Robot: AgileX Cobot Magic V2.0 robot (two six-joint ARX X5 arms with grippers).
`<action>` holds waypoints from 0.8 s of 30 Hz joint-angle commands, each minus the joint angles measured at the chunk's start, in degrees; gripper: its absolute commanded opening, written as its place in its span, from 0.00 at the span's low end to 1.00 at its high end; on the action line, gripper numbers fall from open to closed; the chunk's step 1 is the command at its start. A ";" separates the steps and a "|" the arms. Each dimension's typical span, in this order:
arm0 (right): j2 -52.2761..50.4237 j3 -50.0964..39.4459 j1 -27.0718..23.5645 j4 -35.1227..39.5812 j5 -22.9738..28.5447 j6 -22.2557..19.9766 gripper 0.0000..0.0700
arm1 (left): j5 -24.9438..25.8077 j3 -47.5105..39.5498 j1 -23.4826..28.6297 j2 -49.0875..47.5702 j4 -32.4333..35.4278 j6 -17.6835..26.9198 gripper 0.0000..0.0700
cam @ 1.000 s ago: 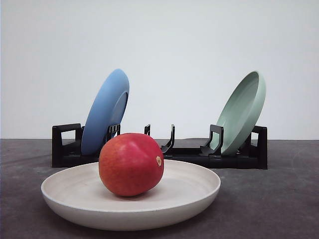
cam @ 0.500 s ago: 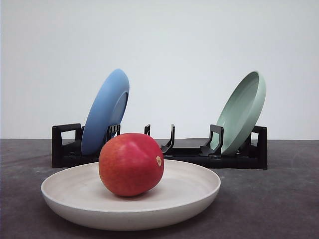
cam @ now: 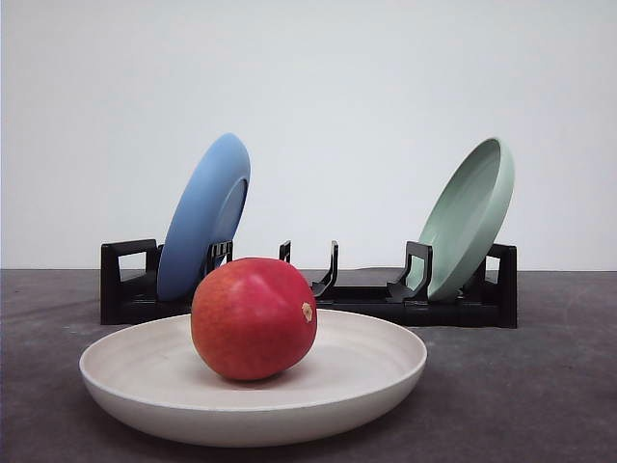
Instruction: Place pomegranate in white plate
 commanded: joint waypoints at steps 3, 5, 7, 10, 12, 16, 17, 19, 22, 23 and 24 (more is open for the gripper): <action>0.00 -0.22 0.04 0.48 0.02 0.47 0.05 | -0.28 -0.63 0.02 -0.02 -0.15 0.45 0.02; 0.00 -0.22 0.04 0.48 0.02 0.47 0.05 | -0.26 -0.63 0.02 -0.02 -0.15 0.45 0.02; 0.00 -0.22 0.04 0.48 0.01 0.47 0.05 | -0.26 -0.63 0.02 -0.02 -0.15 0.45 0.02; 0.00 -0.22 0.04 0.48 0.02 0.47 0.05 | -0.26 -0.63 0.02 -0.02 -0.15 0.45 0.02; 0.00 -0.22 0.04 0.48 0.02 0.47 0.05 | -0.26 -0.63 0.02 -0.02 -0.15 0.45 0.02; 0.00 -0.22 0.04 0.48 0.02 0.47 0.05 | -0.26 -0.63 0.02 -0.02 -0.15 0.45 0.02; 0.00 -0.22 0.04 0.48 0.02 0.47 0.05 | -0.26 -0.63 0.02 -0.02 -0.15 0.45 0.02; 0.00 -0.22 0.04 0.48 0.01 0.47 0.05 | -0.26 -0.63 0.02 -0.02 -0.15 0.45 0.02; 0.00 -0.22 0.04 0.48 0.02 0.47 0.05 | -0.26 -0.63 0.02 -0.02 -0.15 0.45 0.02; 0.00 -0.22 0.04 0.48 0.02 0.47 0.05 | -0.26 -0.63 0.02 -0.02 -0.15 0.45 0.02; 0.00 -0.22 0.04 0.48 0.02 0.47 0.05 | -0.26 -0.63 0.02 -0.02 -0.15 0.45 0.02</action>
